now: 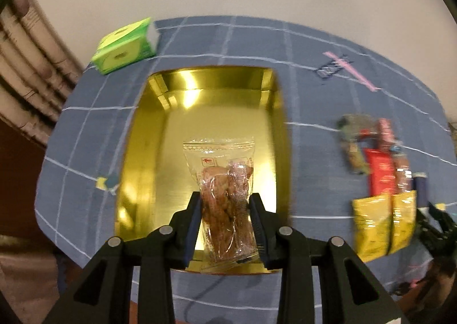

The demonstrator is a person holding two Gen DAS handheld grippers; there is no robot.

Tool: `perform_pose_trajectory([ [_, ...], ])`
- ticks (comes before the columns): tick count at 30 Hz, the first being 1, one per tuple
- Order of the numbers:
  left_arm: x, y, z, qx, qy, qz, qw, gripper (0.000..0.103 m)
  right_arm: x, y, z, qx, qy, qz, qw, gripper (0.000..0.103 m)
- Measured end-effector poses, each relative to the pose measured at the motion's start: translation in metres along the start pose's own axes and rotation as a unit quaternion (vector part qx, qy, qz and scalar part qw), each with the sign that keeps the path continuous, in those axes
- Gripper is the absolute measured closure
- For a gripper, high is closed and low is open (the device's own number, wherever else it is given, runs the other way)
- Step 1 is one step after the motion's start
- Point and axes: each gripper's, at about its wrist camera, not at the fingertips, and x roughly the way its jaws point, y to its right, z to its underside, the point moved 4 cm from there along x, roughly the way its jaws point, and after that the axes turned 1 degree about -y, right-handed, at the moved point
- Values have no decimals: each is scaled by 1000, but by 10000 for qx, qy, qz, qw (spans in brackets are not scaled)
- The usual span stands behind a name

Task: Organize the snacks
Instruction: 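Carry the clear sausage bag into the gold tin and open the left tool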

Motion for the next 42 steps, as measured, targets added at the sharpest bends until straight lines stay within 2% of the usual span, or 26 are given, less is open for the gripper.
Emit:
perform_pose_trajectory([
  [3, 15, -18, 3, 1, -118, -130, 9998, 69, 0, 0, -1, 48, -15, 21, 10000, 50],
  [10, 44, -35, 15, 100, -406, -282, 9987, 69, 0, 0, -1, 109, -48, 63, 9999, 50],
  [15, 47, -37, 18, 280, -394, -401, 9980, 69, 1, 0, -2, 156, -79, 93, 9998, 50],
  [25, 48, -40, 19, 227, -379, -366, 9984, 68, 3, -1, -3, 201, -104, 131, 9997, 51],
  [33, 51, -44, 20, 164, -455, -380, 9981, 68, 2, -1, -3, 216, -117, 135, 9996, 55],
  [37, 51, -46, 20, 145, -428, -342, 9984, 56, 2, -1, -2, 239, -125, 147, 9995, 56],
  [42, 45, -47, 21, 155, -278, -322, 9990, 54, 3, -1, -2, 340, -129, 168, 9992, 56],
])
